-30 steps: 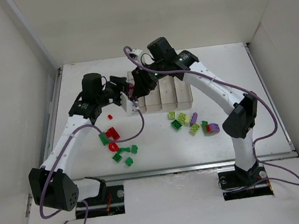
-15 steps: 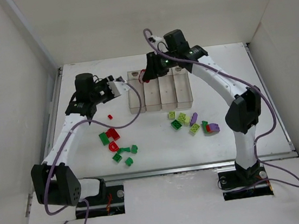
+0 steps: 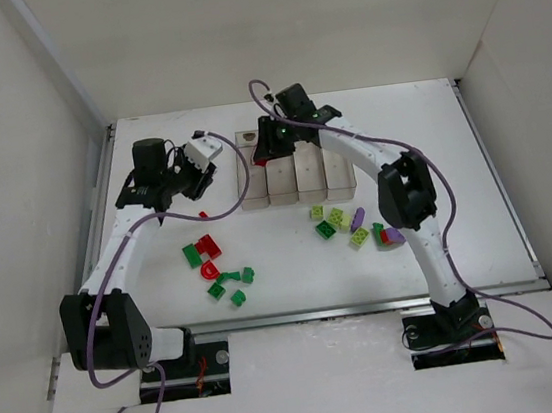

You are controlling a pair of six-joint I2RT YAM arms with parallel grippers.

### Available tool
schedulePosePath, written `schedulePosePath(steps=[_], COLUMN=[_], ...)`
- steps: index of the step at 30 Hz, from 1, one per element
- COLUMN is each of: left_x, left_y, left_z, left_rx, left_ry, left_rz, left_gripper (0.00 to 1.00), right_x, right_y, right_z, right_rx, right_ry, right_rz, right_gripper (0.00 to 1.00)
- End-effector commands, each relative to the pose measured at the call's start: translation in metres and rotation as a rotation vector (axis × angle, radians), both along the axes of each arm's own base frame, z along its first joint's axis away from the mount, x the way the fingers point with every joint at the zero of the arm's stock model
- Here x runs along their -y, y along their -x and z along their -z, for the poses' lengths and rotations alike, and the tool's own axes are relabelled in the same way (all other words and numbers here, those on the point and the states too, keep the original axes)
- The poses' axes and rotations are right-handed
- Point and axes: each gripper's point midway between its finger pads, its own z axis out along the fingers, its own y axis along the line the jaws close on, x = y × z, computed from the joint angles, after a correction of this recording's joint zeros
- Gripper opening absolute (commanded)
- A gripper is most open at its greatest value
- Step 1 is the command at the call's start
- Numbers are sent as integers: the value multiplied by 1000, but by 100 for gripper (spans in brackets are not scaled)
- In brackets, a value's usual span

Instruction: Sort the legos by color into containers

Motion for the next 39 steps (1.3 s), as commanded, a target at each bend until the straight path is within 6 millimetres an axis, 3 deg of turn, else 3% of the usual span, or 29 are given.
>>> schedulePosePath(steps=[1, 4, 6, 7, 8, 10, 14, 15, 16, 17, 18, 19, 20, 22, 23, 24, 26, 27, 30, 33, 39], left_x=[9, 9, 9, 9, 10, 12, 19, 22, 25, 35, 37, 43, 46, 60, 64, 71, 76, 78, 91, 100, 108], left_y=[10, 10, 10, 10, 11, 12, 16, 19, 22, 29, 33, 39, 40, 54, 56, 63, 63, 68, 71, 77, 81], left_z=[-17, -17, -17, -18, -18, -21, -28, -33, -37, -44, -50, -57, -57, -74, -76, -83, -89, -91, -92, -95, -104], left_rx=[-7, -8, -8, -3, -3, 0, 18, 17, 17, 33, 18, 24, 5, 17, 11, 4, 12, 9, 11, 11, 11], left_ry=[93, 93, 93, 87, 91, 92, 89, 92, 97, 115, 129, 147, 170, 228, 248, 295, 323, 339, 332, 321, 337], left_rz=[1, 1, 1, 5, 13, 35, 105, 128, 156, 236, 275, 323, 356, 477, 505, 555, 603, 624, 673, 703, 733], left_gripper=[0, 0, 0, 0, 0, 0, 0, 0, 0, 0, 0, 0, 0, 0, 0, 0, 0, 0, 0, 0, 0], right_x=[-11, -17, -20, -20, -19, -16, -4, -2, 1, 6, 4, 9, 15, 16, 20, 21, 14, 13, 1, -9, -30], right_y=[-14, -10, -9, -8, -7, -4, 9, 17, 28, 41, 59, 77, 92, 120, 131, 146, 164, 168, 173, 163, 153], right_z=[-39, -34, -36, -35, -33, -35, -89, -101, -97, -134, -144, -125, -157, -164, -153, -172, -173, -187, -196, -211, -205], right_rx=[100, 99, 121, 114, 106, 105, 220, 244, 246, 371, 405, 390, 527, 580, 580, 677, 737, 808, 879, 947, 972], right_ry=[-43, -38, -27, -22, -17, 8, 8, 2, 11, -7, -43, -32, -48, -86, -86, -92, -72, -62, -70, -82, -67], right_rz=[40, 8, 7, 7, 7, -10, -54, -84, -128, -198, -293, -360, -430, -527, -565, -622, -670, -678, -681, -661, -728], right_gripper=[11, 14, 38, 54, 76, 83, 100, 100, 100, 100, 99, 94, 91, 82, 77, 77, 79, 80, 84, 84, 78])
